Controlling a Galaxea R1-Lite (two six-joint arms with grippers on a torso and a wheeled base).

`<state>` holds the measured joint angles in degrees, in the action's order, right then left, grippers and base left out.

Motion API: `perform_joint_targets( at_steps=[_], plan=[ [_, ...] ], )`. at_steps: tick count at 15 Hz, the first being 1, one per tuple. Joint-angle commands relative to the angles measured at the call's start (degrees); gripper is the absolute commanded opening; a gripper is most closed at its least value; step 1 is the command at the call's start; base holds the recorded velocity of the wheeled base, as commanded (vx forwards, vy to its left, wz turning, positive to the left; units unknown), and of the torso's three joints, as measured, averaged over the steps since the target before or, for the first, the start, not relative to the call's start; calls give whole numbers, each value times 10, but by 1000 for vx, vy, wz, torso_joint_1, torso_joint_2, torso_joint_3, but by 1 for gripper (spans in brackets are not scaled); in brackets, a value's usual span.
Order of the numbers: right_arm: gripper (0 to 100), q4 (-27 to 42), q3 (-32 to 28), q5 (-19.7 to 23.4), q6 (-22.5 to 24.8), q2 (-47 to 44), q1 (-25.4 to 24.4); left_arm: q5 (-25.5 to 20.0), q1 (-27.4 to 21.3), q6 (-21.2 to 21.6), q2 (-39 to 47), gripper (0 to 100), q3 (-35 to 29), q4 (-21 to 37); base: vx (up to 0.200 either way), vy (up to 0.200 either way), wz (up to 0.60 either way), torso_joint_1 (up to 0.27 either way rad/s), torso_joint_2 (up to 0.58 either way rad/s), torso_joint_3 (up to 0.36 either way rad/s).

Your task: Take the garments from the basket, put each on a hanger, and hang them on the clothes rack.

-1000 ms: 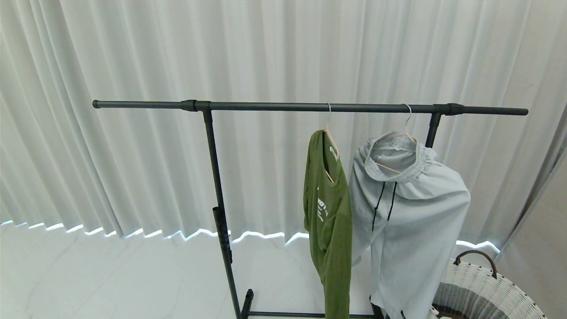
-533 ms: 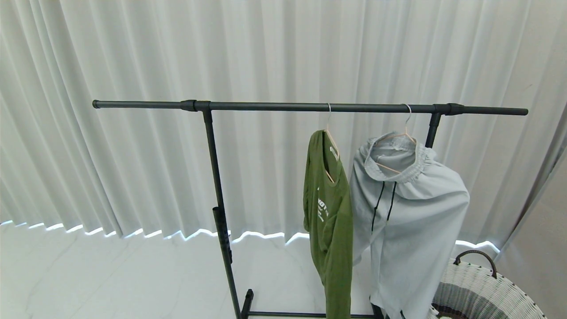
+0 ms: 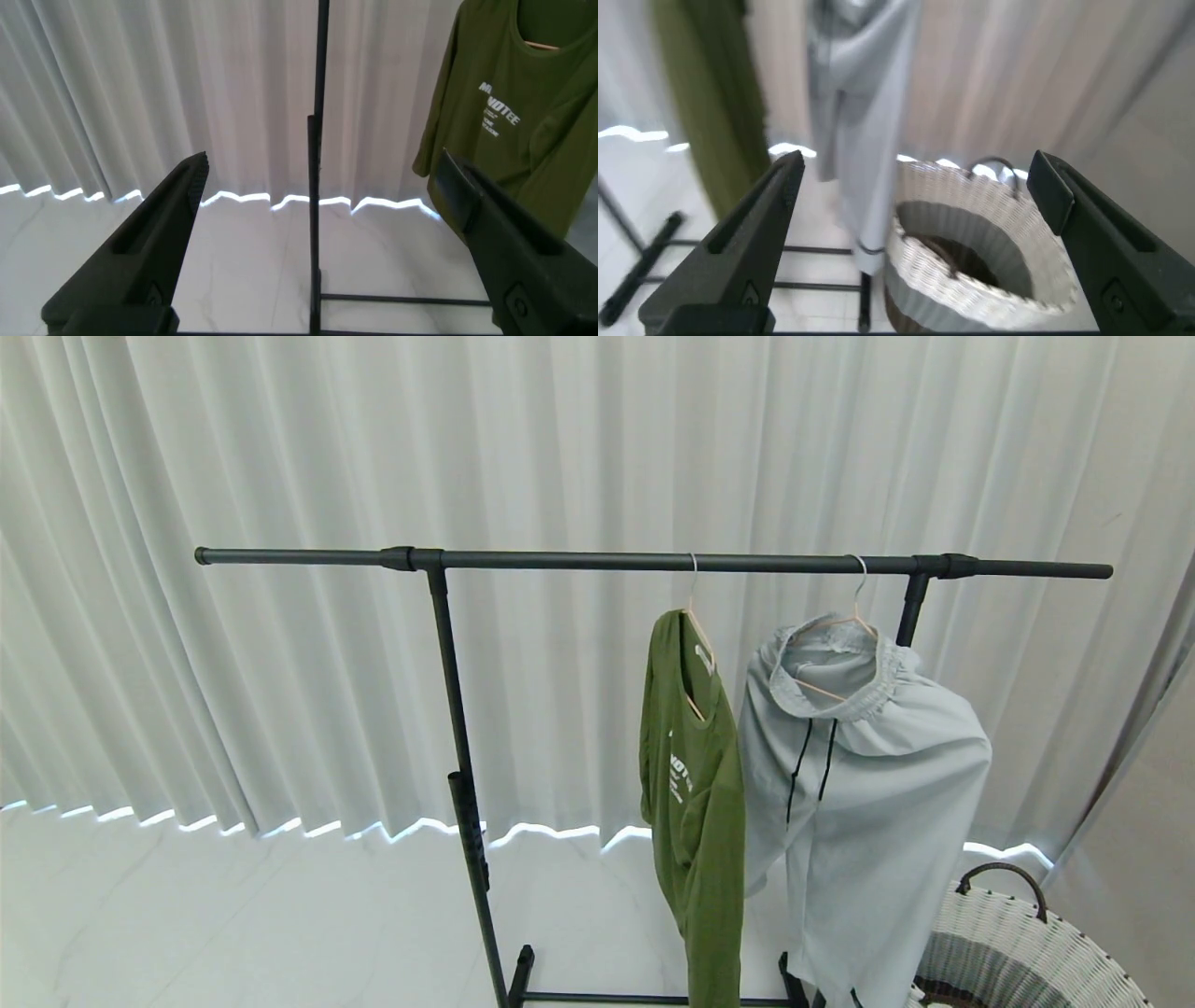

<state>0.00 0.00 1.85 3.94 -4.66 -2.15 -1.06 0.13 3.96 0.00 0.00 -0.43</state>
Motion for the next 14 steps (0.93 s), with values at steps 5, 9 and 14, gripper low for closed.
perform_joint_targets(
  at_steps=[5, 9, 14],
  plan=[
    [100, 1, 0, -1, -13, 7, -2, 0, 0, 0, 0, 100, 0, 0, 0, 0, 0, 0, 0, 0],
    [100, 1, 0, -35, -39, 46, 23, 0, 0, 0, 0, 100, 0, 0, 0, 0, 0, 0, 0, 0],
    [100, 1, 0, -36, -52, 46, 23, 0, 0, 0, 0, 100, 0, 0, 0, 0, 0, 0, 0, 0]
  ],
)
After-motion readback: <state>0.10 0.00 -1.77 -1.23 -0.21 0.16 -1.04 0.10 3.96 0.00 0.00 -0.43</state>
